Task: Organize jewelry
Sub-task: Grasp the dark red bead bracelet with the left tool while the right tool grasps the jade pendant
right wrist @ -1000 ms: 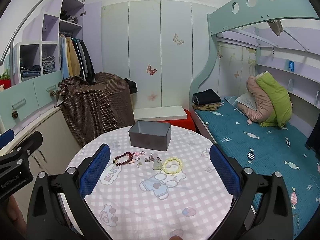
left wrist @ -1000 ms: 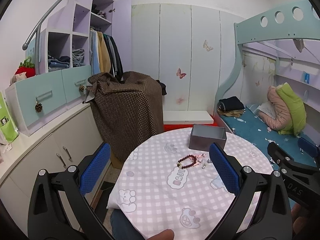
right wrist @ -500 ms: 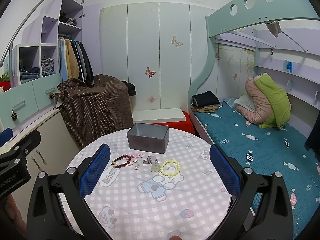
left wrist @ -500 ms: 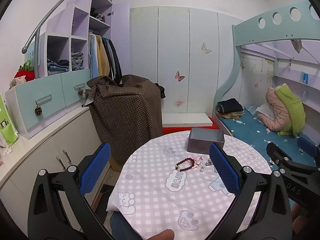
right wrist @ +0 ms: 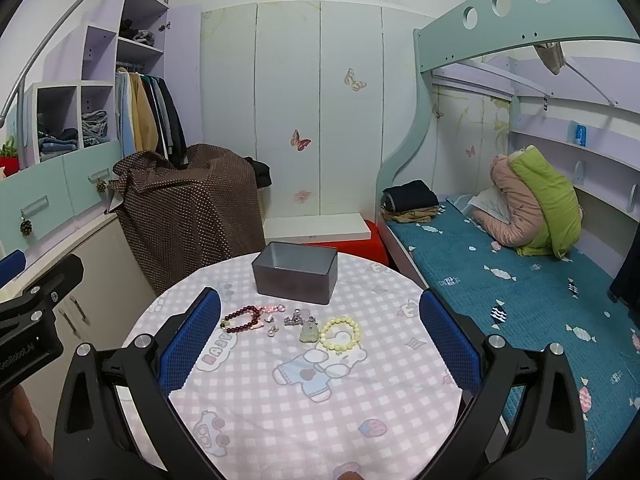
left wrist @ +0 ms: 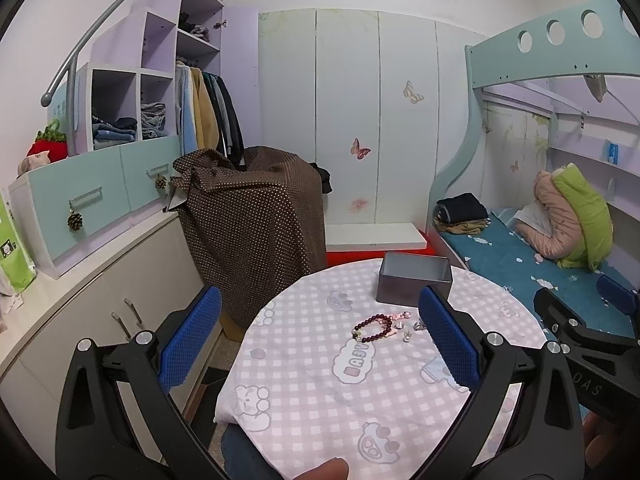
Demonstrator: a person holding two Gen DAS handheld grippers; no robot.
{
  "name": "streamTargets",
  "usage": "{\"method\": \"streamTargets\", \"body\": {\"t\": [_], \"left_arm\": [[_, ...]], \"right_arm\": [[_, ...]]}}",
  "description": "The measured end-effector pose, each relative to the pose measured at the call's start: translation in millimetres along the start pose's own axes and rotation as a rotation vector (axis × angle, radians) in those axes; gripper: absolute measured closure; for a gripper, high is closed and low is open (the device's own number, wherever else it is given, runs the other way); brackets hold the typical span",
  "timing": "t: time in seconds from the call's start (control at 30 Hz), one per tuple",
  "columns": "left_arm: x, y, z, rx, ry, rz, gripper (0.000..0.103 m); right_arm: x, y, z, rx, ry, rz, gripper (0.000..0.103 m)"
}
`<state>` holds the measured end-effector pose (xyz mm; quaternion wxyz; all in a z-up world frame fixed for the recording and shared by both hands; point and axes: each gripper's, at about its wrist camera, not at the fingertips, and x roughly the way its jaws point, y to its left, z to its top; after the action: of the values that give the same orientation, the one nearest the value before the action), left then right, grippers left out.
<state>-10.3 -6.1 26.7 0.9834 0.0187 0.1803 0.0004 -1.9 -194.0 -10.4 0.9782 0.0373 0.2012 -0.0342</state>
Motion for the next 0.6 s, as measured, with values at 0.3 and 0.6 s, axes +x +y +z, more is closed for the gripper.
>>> {"method": "streamTargets", "body": {"t": [0.3,0.6], "left_arm": [[46.0,-1.4,-3.4,0.011,0.046,0.007,0.005],[134.3,9.1,-42.1,-0.02,0.225,0.022,0.005]], "right_arm": [[33.3,-6.5,-0.2,-0.021,0.035,-0.024,0.007],[88.8,-18.9,-17.3,-0.036,0.144,-0.024,0.007]]}}
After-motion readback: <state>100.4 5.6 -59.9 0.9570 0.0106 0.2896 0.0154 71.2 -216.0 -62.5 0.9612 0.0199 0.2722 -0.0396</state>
